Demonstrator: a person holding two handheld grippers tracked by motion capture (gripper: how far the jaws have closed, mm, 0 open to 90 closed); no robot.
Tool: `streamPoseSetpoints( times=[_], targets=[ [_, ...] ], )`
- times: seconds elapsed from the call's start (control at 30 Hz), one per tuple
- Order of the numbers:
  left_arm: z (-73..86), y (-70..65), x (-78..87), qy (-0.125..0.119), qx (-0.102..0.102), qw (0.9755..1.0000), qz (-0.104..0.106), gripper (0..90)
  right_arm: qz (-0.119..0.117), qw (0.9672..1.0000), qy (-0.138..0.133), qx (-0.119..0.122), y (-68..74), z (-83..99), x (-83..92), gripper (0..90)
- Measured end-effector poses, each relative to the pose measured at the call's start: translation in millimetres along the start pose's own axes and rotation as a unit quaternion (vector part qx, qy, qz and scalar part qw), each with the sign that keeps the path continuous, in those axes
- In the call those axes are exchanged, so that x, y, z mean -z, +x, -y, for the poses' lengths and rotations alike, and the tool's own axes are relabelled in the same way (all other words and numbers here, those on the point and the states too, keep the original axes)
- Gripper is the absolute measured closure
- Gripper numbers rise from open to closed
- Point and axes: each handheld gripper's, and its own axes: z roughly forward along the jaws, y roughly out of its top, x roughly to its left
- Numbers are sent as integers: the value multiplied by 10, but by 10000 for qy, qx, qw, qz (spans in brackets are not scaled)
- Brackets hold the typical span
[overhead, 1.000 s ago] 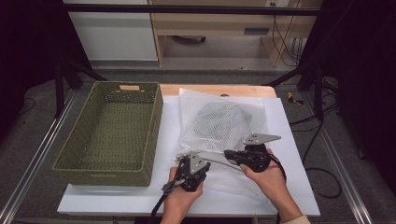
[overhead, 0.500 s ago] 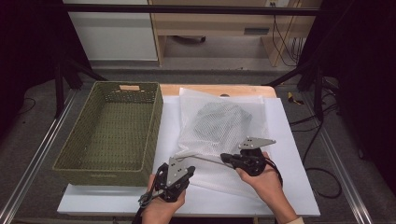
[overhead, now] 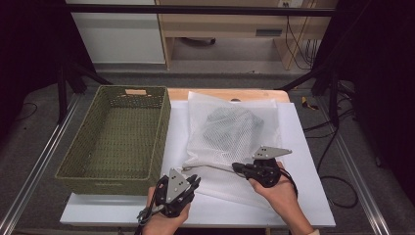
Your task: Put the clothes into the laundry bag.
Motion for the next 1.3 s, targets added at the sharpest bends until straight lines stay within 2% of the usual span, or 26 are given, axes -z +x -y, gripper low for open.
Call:
streamPoseSetpoints(
  times=[0.07,0.17,0.27,0.43,0.53,0.63,0.73,0.8,0.9,0.97,1.03,1.17,1.3],
  targets=[
    [17,0,29,-31,-38,10000,-70,788,-4,10000,-17,18,-11,10,9,900],
    [49,14,65,-62,12,9999,-126,754,-5,10000,-6,-4,-24,21,9,900],
    [79,18,102,-73,-57,9997,-245,719,0,10000,12,-1,-23,24,6,900],
    [150,47,150,-127,-163,9979,-617,576,46,10000,31,-13,-40,35,11,900],
    [236,57,138,-54,-136,9974,-704,518,88,9999,49,-26,-71,59,24,900],
    [329,42,102,64,-34,9977,-676,467,105,9999,66,-69,-102,88,48,900],
    [399,7,31,202,-52,9971,-737,440,111,9999,91,-83,-120,104,47,900],
    [442,-3,-59,357,-8,9968,-719,443,105,9999,85,-81,-118,101,44,900],
    [493,1,-209,645,1,9950,-767,465,96,9999,79,-93,-116,97,47,900],
    [523,27,-301,767,136,9940,-764,511,83,9999,75,-107,-126,101,50,900],
    [538,62,-370,811,332,9934,-741,518,89,9999,66,-131,-133,105,52,900],
    [542,87,-484,956,275,9916,-827,560,51,9999,66,-110,-137,107,54,900],
    [552,137,-558,1116,420,9897,-789,582,21,9999,63,-90,-129,103,56,900]
  ],
)
